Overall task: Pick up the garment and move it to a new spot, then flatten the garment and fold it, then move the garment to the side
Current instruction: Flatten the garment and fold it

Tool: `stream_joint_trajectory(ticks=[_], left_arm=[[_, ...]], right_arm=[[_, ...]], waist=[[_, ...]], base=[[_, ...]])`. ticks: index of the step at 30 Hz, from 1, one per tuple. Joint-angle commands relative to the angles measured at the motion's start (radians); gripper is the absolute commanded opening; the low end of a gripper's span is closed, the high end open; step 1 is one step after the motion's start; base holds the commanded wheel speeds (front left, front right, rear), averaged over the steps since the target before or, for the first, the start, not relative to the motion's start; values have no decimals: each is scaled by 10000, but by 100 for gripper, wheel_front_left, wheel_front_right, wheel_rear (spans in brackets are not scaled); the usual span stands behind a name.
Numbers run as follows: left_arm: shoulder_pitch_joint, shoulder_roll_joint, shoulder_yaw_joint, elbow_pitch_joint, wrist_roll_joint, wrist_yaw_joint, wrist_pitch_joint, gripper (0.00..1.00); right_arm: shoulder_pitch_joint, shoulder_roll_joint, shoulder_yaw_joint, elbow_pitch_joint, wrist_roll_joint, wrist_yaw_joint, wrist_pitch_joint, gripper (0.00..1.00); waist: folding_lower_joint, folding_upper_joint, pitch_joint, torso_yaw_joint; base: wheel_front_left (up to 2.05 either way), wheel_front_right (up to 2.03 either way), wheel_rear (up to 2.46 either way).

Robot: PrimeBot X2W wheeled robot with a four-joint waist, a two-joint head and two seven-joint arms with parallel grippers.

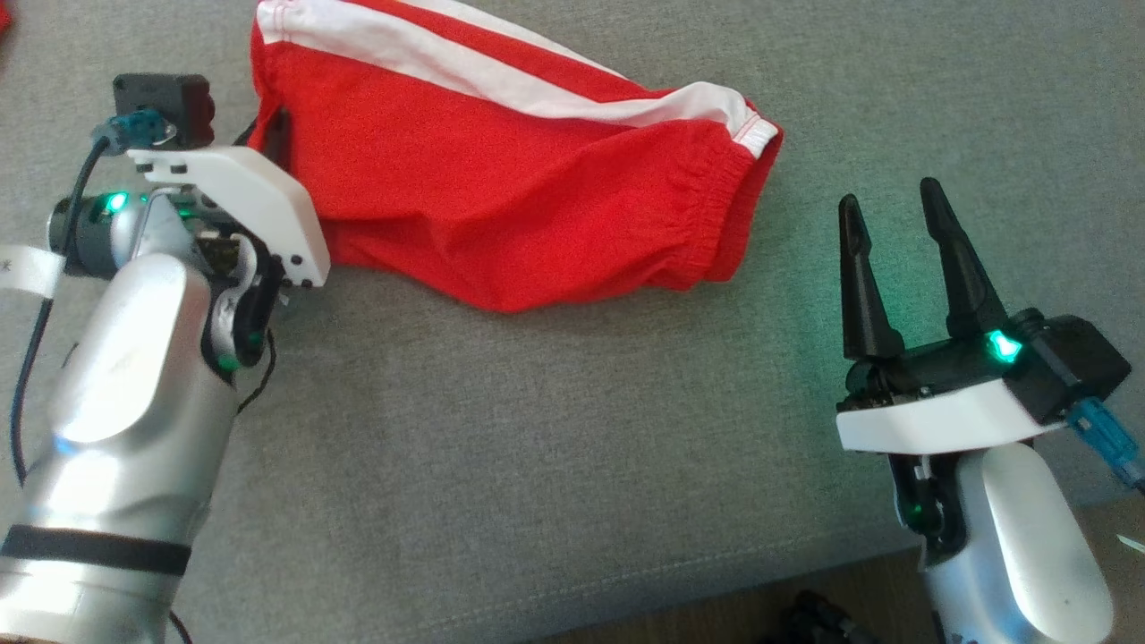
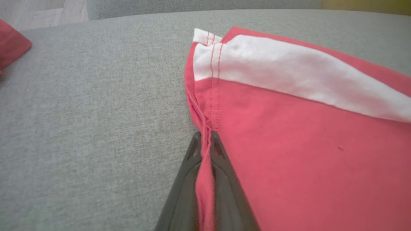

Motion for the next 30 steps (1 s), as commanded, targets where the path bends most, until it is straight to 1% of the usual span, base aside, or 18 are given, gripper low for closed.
stream_joint_trajectory(ticks=[1,9,15,20,25,30], left_arm=[[72,283,195,-153,-63,6,139,0],[879,157,543,-996,-439,214,-715,0],[2217,-130,818,-2056,-913,488,-1288,0],[3411,-537,729,-2788,-1167,708,-1613,0],[4253,-1013,746,-3038,-1468,927,-1994,0],[4597,-1202,714,-2934,-1561,944,-2275,0]], right_arm=[[-159,-5,188,-357,67,-9,-118,100],[-89,-5,86,-279,-71,-9,-95,100],[130,-5,-132,-252,-395,-9,198,100],[341,-5,-306,-314,-670,-9,695,100],[457,-5,-358,-456,-804,-9,1279,100],[491,-5,-385,-517,-879,-9,1654,100]], waist=[[0,-1,-40,61],[0,-1,-547,520],[0,-1,-1160,1095],[0,-1,-1637,1567],[0,-1,-1857,1764],[0,-1,-1927,1809]], base=[[0,0,0],[0,0,0],[0,0,0],[0,0,0],[0,0,0],[0,0,0]])
